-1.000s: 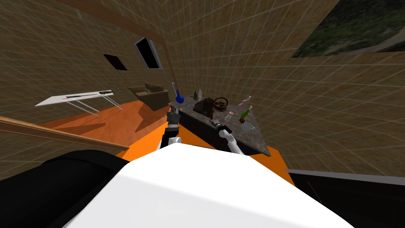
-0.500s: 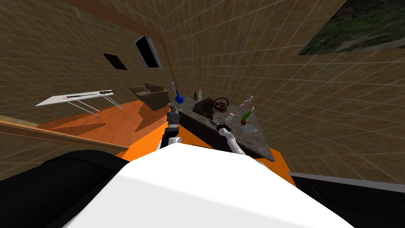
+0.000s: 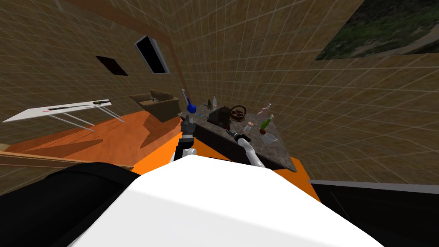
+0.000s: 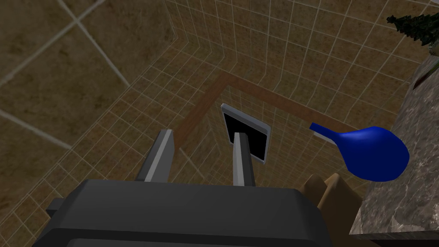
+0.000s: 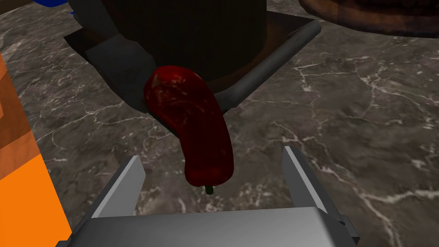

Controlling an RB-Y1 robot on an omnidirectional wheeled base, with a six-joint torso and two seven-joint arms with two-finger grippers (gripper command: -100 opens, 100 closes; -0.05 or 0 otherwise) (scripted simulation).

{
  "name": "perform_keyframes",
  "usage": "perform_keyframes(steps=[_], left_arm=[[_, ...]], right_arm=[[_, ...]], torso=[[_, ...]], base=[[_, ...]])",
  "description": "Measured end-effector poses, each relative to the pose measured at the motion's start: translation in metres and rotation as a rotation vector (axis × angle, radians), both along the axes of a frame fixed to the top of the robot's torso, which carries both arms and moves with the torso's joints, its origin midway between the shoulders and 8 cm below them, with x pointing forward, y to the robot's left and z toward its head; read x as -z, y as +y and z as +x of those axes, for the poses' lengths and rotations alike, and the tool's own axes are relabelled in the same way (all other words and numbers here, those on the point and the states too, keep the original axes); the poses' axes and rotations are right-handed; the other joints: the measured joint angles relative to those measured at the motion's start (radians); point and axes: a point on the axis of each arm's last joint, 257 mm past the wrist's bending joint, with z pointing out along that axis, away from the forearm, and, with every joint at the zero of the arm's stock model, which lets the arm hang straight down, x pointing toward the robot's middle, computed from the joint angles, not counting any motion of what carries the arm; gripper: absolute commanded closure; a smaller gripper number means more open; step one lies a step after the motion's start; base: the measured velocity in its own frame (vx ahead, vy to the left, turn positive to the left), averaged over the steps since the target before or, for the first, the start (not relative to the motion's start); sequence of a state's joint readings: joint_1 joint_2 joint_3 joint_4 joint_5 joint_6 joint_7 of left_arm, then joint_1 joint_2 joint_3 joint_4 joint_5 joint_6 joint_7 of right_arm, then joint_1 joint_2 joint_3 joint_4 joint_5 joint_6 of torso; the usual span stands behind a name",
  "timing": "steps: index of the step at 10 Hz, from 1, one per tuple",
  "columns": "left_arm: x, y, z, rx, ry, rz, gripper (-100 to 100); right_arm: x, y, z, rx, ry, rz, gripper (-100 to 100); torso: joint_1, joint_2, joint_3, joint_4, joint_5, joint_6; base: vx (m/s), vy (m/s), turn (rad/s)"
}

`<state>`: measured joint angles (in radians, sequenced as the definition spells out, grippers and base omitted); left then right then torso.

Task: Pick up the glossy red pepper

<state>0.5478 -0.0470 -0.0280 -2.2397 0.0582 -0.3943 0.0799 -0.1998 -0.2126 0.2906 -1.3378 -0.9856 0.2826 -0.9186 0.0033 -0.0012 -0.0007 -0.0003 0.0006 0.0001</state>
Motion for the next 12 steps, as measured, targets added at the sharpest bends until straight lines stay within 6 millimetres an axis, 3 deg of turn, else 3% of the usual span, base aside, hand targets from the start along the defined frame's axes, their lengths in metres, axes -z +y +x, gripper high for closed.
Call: perform_keyframes(steps=[12], left_arm=[[0.0,0.0,0.0,0.0,0.0,0.0,0]], right_arm=[[0.006,0.015,-0.01,-0.105,0.021,-0.009,-100]], torso=[[0.0,0.0,0.0,0.0,0.0,0.0]], base=[[0.024,0.039,-0.087]])
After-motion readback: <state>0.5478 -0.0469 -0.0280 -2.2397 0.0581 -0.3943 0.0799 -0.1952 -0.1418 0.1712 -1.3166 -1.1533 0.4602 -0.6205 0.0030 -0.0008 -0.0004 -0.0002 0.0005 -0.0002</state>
